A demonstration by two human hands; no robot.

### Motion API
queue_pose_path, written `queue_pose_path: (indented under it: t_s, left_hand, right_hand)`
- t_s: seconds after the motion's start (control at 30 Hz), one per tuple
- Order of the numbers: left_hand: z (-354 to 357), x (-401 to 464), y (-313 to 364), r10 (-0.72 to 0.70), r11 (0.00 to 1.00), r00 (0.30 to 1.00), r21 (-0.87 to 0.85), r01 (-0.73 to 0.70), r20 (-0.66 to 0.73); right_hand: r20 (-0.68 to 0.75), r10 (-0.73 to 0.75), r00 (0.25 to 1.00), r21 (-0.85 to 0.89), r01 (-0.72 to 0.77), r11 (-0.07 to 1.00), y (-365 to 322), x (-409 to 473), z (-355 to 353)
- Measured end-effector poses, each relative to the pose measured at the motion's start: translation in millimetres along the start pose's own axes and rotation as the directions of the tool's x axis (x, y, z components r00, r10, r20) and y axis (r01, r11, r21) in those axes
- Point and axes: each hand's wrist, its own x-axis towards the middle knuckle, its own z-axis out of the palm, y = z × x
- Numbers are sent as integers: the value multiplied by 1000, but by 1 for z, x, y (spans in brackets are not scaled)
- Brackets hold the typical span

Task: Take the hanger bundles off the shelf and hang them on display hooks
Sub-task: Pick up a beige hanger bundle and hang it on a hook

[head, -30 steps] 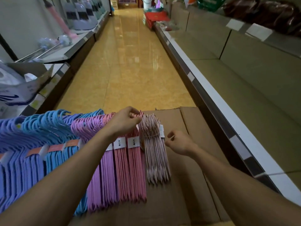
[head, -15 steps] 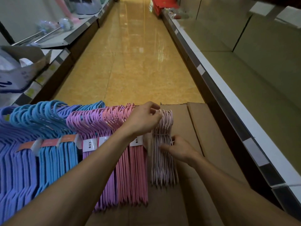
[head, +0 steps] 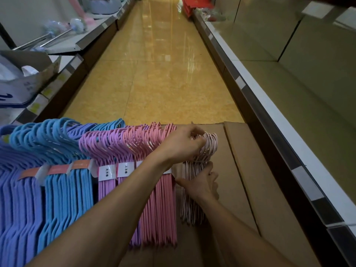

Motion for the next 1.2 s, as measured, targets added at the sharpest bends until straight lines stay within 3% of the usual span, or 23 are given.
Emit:
queue_pose_path:
  t_s: [0.27,0.63,0.87,1.07,1.2]
  left_hand:
    - [-1,-12,-1,-67,988,997,-139,70,23]
    - [-27,-28,8,-162,957,982,-260,133,-94]
    - [-36,-49,27,-115,984,989,-149,100,-95]
    - [-51,-69,36,-109,992,984,-83,98,-143]
    - [-61,-80,39,-159,971,968,-206,119,-193]
  right_hand:
    - [5,20,1000,63,-20,998,-7,3,0]
    - [-122,-61,991,116,75,990,-1,-6,-70]
    - [-254,-209,944,106,242,964,-8,-34,-116]
    - [-267,-362,893,260,428,865,-37,-65,-153]
    - [-198,-479,855,329,519,789,-54,-92,-170]
